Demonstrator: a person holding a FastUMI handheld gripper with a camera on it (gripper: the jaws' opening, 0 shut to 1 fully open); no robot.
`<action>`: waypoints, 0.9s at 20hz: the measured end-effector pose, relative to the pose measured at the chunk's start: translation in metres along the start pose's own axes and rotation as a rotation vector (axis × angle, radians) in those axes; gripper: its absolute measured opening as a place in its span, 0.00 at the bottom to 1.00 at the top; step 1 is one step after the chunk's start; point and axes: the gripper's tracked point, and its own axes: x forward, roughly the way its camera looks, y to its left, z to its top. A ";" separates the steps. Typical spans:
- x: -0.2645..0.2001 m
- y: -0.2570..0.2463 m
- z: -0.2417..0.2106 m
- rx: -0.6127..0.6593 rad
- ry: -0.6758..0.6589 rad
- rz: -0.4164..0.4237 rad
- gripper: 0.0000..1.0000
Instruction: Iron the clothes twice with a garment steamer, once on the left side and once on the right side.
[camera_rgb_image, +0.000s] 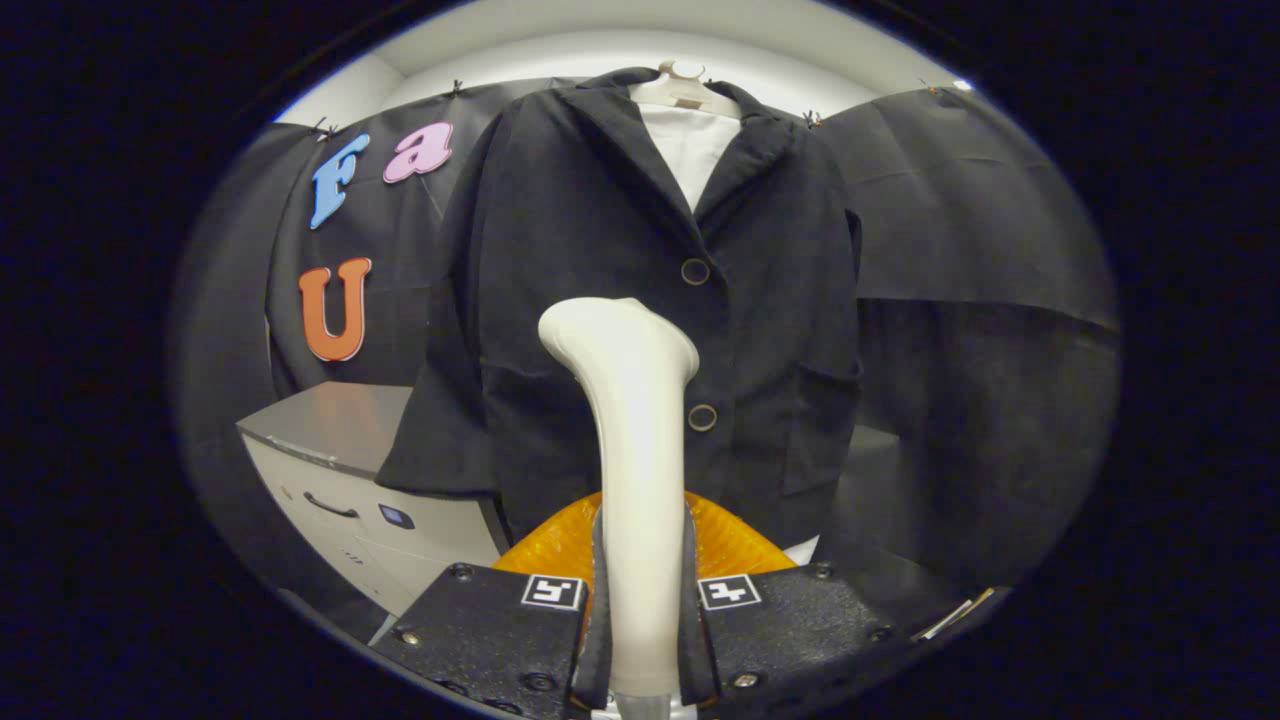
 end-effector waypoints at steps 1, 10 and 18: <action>0.000 -0.001 -0.009 -0.011 0.008 -0.008 0.29; -0.006 0.000 -0.110 -0.034 0.130 -0.032 0.29; -0.003 0.007 -0.165 -0.056 0.214 -0.051 0.29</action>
